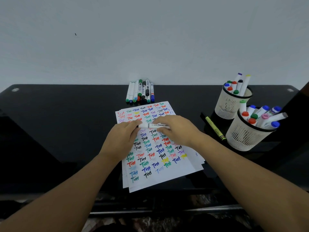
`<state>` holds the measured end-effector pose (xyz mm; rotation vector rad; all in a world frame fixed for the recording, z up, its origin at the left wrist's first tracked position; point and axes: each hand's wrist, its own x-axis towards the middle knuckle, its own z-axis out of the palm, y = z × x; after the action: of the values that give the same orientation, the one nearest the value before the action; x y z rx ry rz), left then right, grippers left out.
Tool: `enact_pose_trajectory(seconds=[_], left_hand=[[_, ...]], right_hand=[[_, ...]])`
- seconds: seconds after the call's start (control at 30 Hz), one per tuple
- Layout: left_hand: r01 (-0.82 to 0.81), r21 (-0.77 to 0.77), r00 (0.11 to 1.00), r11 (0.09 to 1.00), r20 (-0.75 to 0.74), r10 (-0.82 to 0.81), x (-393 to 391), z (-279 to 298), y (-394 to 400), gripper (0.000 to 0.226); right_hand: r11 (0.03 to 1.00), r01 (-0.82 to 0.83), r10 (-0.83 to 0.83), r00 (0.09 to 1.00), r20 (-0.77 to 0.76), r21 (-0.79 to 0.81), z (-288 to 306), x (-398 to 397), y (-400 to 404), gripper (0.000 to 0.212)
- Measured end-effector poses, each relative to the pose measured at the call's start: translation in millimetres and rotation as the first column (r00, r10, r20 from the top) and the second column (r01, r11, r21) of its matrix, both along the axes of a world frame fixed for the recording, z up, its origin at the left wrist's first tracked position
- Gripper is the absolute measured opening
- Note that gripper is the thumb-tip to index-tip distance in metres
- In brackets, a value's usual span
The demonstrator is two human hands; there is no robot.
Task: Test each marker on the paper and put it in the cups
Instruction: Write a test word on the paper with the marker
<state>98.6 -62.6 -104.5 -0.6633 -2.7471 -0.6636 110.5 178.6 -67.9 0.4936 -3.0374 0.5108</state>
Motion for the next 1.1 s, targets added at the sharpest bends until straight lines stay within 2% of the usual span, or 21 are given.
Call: enact_pose_trajectory(seconds=[0.13, 0.3, 0.53, 0.67, 0.93, 1.1], left_hand=[[0.025, 0.018, 0.999, 1.0, -0.035, -0.024, 0.5, -0.3, -1.2, 0.036], [0.045, 0.026, 0.998, 0.999, -0.048, -0.044, -0.5, -2.0, -0.6, 0.041], [-0.07, 0.061, 0.991, 0.996, 0.116, 0.063, -1.7, 2.3, 3.8, 0.078], [-0.078, -0.054, 0.99, 0.995, 0.11, 0.084, -6.8, -2.7, 2.8, 0.074], [-0.039, -0.053, 0.996, 0.998, 0.083, 0.043, -8.5, -5.6, 0.0, 0.068], [-0.034, -0.076, 0.994, 0.996, 0.097, 0.042, -9.3, -4.0, 0.6, 0.075]], right_hand=[[0.997, -0.041, 0.045, 0.997, -0.06, 0.069, 5.4, -0.3, -9.2, 0.035], [0.99, -0.092, 0.097, 0.994, -0.048, 0.106, 7.4, 3.4, -18.0, 0.045], [0.999, -0.033, 0.033, 0.999, -0.029, 0.0, 3.6, 8.0, -15.8, 0.056], [0.998, -0.002, 0.002, 1.0, -0.003, -0.066, 5.6, 10.3, -12.8, 0.06], [0.987, 0.054, -0.049, 0.998, 0.036, -0.151, 5.4, 12.7, -9.7, 0.062], [0.919, 0.093, -0.063, 0.994, 0.089, -0.383, 8.3, 13.6, -8.2, 0.056]])
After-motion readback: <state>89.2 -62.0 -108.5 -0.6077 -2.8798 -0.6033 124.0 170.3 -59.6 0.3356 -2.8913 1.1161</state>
